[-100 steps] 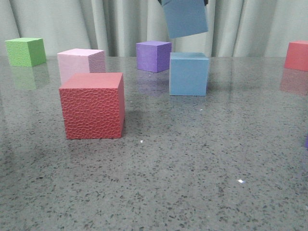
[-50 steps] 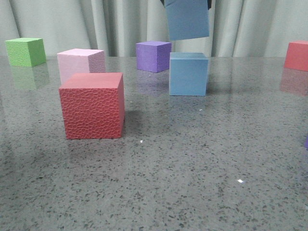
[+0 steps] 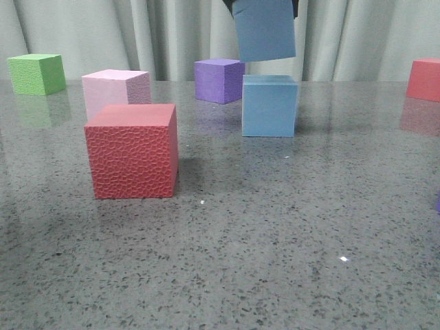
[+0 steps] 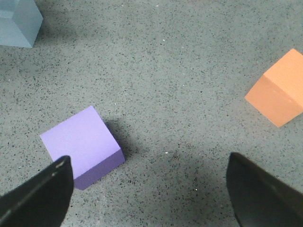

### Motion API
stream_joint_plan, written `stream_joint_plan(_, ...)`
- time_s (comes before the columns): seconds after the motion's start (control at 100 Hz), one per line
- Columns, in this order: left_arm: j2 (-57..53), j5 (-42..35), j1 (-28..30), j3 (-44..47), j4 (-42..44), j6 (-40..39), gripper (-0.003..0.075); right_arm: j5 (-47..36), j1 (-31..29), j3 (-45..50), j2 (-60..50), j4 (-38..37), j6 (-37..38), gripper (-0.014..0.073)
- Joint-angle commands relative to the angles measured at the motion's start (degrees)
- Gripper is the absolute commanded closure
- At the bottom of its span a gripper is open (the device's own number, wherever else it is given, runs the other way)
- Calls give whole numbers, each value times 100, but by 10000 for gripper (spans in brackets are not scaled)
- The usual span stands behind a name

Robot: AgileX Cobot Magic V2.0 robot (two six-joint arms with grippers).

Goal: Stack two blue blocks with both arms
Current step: 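Lower the held cube onto the placed blue cube with the left gripper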

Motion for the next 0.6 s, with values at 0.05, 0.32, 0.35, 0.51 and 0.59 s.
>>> stream_joint_plan(0.05,-322,-230,-60,-183,131,-84,512,-316,-50,-134,11,-36,-29,-53)
stream_joint_plan(0.32,-130,-229,-106,-183,115,-84,512,-316,-50,-134,11,-36,-29,-53)
stream_joint_plan(0.35,-120,-229,-106,-183,115,-84,512,-310,-50,-134,11,-36,-29,-53)
stream_joint_plan(0.51,-120,-227,-106,-183,188,-84,512,-310,-50,-134,11,-36,-29,-53)
stream_joint_plan(0.59,-120,-216,-106,-183,198,-84,512,-310,-50,-134,11,-36,-29,-53)
